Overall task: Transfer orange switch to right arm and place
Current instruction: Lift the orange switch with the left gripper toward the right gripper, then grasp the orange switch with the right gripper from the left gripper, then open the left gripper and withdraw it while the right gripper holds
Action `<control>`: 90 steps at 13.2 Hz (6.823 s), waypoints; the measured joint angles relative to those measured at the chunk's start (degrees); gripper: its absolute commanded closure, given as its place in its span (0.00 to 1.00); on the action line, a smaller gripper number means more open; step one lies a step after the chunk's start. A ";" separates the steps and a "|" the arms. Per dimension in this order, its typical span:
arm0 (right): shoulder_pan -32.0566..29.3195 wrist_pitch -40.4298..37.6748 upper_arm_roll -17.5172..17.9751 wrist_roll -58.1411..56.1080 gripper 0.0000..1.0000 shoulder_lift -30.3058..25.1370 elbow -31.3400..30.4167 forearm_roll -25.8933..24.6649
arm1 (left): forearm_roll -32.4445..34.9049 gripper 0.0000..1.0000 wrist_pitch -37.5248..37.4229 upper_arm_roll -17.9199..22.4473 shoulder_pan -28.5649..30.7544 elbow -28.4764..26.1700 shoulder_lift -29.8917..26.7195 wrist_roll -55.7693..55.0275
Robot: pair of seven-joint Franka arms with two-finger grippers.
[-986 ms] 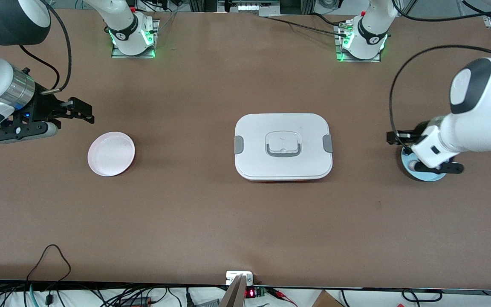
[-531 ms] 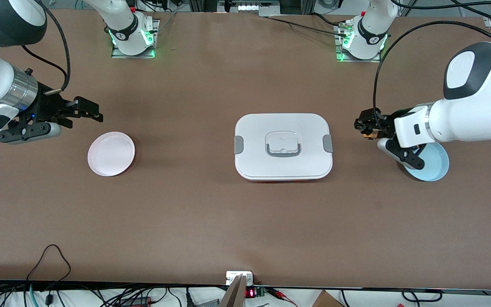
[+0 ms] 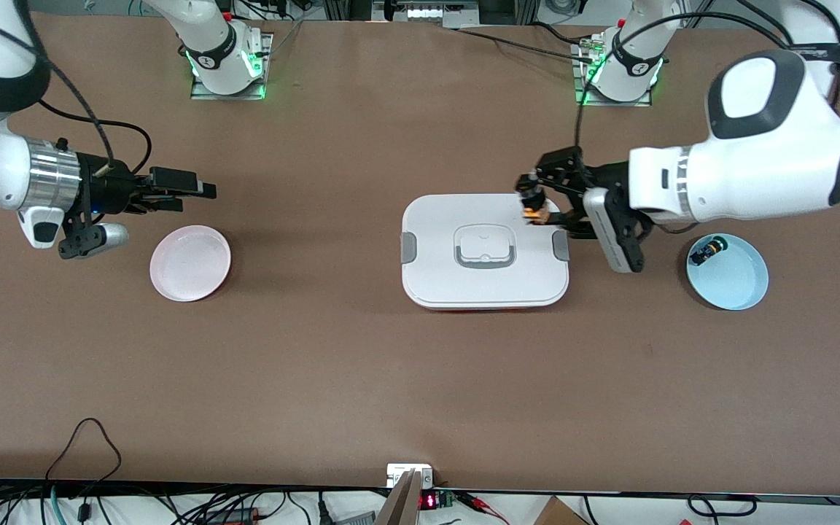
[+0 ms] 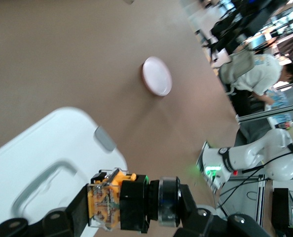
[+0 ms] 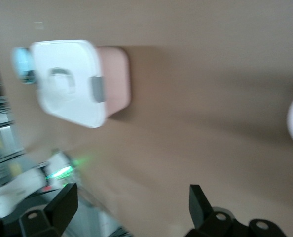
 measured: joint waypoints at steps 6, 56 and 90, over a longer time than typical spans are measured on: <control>-4.61 -8.00 -0.03 -1.09 0.00 5.14 -3.38 29.28 | -17.68 0.91 14.92 -0.73 -6.81 -1.48 5.61 20.68; 15.05 9.81 2.67 20.77 0.79 4.21 -16.54 62.63 | -34.59 0.79 28.73 -1.03 -18.24 -3.46 6.82 37.01; 4.75 4.93 2.37 -13.91 0.79 0.61 -15.17 0.17 | 42.77 0.00 -29.27 2.06 -8.57 7.34 5.13 -30.30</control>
